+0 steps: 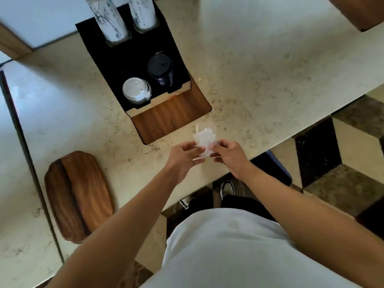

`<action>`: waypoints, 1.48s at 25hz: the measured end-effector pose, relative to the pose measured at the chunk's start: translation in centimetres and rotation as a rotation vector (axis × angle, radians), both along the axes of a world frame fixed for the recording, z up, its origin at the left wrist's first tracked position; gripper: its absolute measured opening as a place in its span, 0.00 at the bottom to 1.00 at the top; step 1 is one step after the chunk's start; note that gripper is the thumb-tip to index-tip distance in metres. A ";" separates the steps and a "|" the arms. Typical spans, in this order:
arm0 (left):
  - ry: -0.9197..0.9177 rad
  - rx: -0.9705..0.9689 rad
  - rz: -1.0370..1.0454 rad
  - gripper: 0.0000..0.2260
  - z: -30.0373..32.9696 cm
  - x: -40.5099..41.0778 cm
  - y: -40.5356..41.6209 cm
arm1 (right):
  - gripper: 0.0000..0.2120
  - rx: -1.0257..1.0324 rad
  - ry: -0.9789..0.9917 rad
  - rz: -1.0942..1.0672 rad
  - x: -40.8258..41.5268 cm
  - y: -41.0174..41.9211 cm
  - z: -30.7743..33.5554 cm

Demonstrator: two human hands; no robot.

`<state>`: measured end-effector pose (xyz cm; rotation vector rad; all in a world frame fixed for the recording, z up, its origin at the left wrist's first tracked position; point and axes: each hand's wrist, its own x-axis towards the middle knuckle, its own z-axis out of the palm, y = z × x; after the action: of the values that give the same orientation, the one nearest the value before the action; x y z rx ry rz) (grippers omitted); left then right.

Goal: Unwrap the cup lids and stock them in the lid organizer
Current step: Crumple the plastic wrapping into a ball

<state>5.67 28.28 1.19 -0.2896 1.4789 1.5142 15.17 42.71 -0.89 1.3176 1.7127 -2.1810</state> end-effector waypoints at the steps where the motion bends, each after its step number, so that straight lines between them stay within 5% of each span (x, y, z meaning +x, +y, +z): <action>1: 0.018 -0.016 -0.034 0.14 0.2 0.4 0.6 | 0.02 -0.008 -0.004 -0.026 0.8 0.3 -0.2; 10: 0.162 -0.165 -0.222 0.12 2.0 5.8 8.9 | 0.02 -0.087 0.073 -0.181 8.5 6.1 -0.2; 15: 0.236 -0.218 -0.396 0.11 1.6 12.3 16.6 | 0.11 -0.084 0.043 -0.271 16.6 12.1 -1.1; 22: 0.153 -0.297 -0.563 0.07 -2.8 21.5 25.3 | 0.05 -0.122 -0.096 -0.475 26.7 17.4 -4.0; 31: 0.028 -0.474 -0.786 0.02 -17.5 25.3 30.1 | 0.02 -0.225 -0.338 -0.740 31.0 18.0 -16.8; 37: 0.104 -0.514 -0.849 0.10 -31.3 24.8 31.4 | 0.05 -0.197 -0.473 -0.713 29.6 18.3 -31.3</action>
<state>30.47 59.68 -30.09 0.1262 1.7455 0.4740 44.74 61.05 -32.15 2.3913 0.9075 -1.9718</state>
